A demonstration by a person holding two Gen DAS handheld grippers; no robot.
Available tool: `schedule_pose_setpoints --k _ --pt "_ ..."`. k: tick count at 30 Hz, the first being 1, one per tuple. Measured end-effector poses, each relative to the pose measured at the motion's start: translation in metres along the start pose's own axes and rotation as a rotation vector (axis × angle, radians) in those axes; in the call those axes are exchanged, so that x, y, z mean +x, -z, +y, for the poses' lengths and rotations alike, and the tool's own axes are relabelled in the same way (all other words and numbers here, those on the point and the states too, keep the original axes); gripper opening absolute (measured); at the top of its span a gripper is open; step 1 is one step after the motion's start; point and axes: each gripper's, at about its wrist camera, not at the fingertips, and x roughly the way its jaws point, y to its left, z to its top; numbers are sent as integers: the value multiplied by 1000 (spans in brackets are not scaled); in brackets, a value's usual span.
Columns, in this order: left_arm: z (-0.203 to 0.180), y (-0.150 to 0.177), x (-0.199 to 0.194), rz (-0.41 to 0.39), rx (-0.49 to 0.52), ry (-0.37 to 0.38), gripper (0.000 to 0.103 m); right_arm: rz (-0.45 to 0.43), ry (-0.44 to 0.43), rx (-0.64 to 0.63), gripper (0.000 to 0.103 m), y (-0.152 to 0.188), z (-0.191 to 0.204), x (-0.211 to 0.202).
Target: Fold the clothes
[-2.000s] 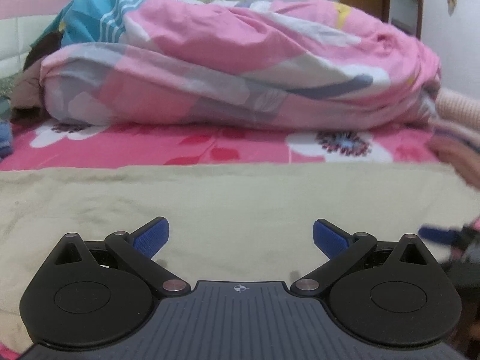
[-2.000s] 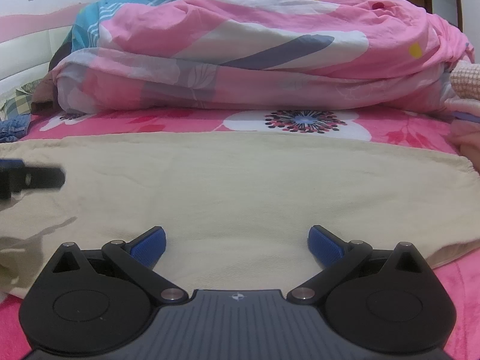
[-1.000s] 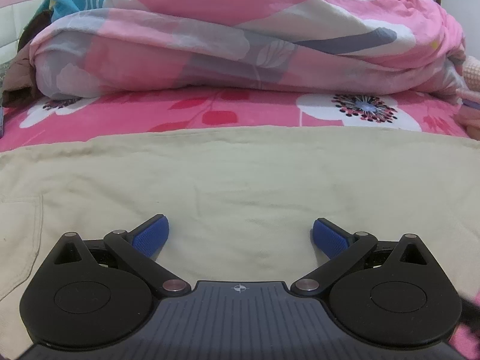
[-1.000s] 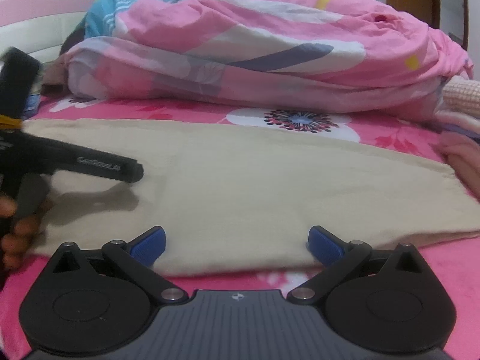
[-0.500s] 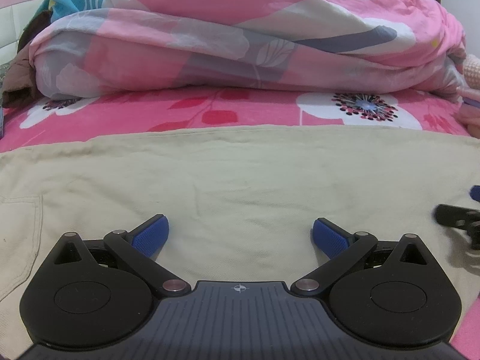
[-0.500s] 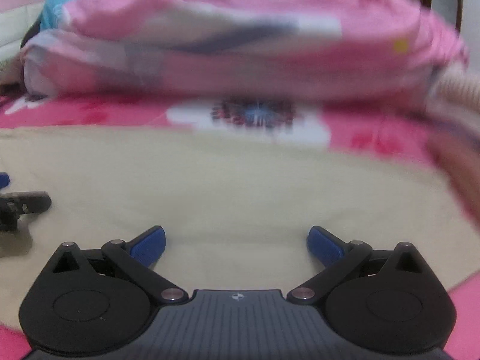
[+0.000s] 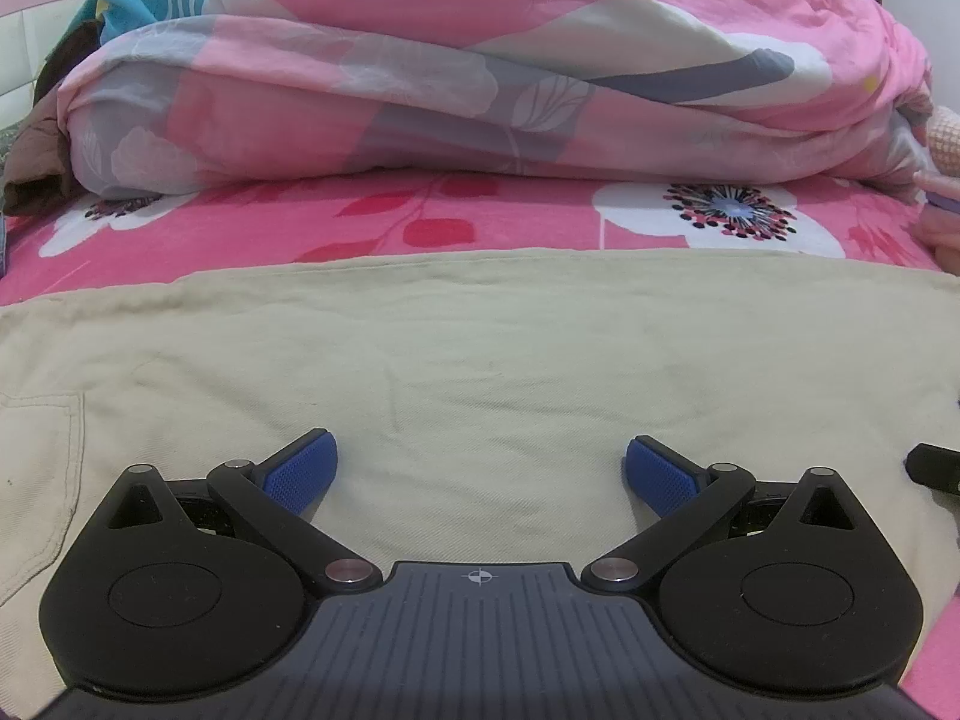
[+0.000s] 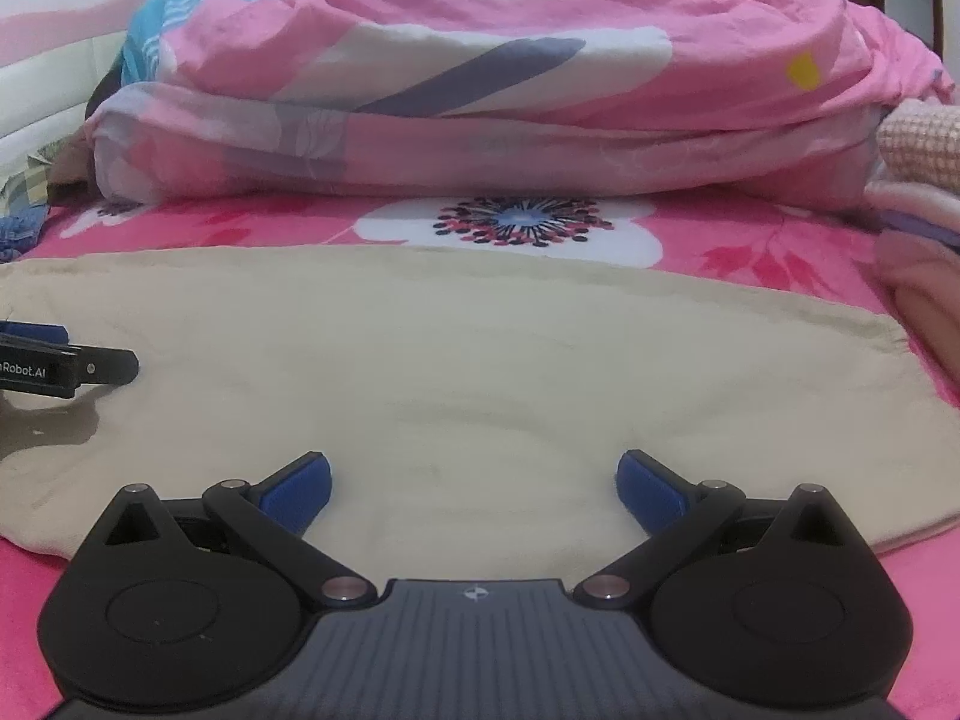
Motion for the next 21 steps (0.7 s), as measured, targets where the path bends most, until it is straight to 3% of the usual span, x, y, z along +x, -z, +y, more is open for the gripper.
schedule_pose_setpoints --k 6,9,14,21 --pt "0 -8 -4 23 7 14 103 -9 1 1 103 1 0 0" --pt "1 -13 -14 -12 -31 39 103 -17 1 2 103 3 0 -1" --pt "-20 -29 -17 -50 19 41 103 -28 -5 9 103 5 -1 -1" --pt "-55 -37 3 -3 44 55 103 -35 -14 18 103 6 -2 -1"
